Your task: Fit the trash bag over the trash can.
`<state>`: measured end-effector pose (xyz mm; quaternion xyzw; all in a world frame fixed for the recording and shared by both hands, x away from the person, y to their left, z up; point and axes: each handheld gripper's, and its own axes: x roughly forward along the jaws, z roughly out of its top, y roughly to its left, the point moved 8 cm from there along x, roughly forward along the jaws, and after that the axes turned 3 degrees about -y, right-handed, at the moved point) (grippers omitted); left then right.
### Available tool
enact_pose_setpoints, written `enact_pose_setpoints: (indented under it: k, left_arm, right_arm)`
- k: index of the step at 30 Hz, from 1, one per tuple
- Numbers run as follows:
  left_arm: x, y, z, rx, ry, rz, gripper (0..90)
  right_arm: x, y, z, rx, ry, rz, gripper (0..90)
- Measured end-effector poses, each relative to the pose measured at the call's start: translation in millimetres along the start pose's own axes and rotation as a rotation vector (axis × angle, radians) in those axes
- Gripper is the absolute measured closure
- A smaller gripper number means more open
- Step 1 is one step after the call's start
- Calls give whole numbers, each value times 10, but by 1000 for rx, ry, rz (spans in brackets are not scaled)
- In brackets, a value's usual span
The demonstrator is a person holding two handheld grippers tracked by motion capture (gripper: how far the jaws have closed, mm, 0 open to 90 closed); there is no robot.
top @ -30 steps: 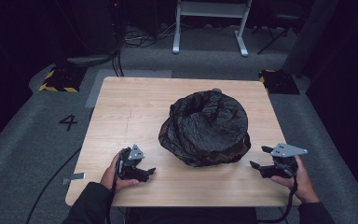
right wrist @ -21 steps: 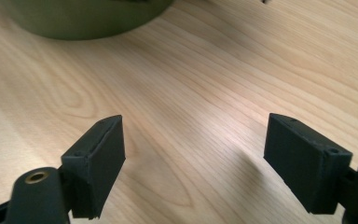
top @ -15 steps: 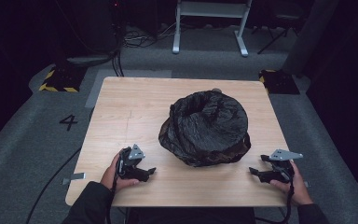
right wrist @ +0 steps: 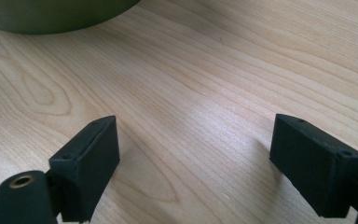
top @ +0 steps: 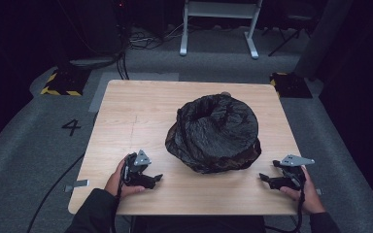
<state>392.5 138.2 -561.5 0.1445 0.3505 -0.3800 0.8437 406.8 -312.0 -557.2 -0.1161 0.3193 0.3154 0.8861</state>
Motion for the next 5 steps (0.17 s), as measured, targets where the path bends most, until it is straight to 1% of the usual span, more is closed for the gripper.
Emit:
enact_pose_setpoints:
  k: [5]
  left_arm:
    - [4,0,4,0,-2,-2,135]
  right_arm:
    - [1,-1,0,0,0,-1,155]
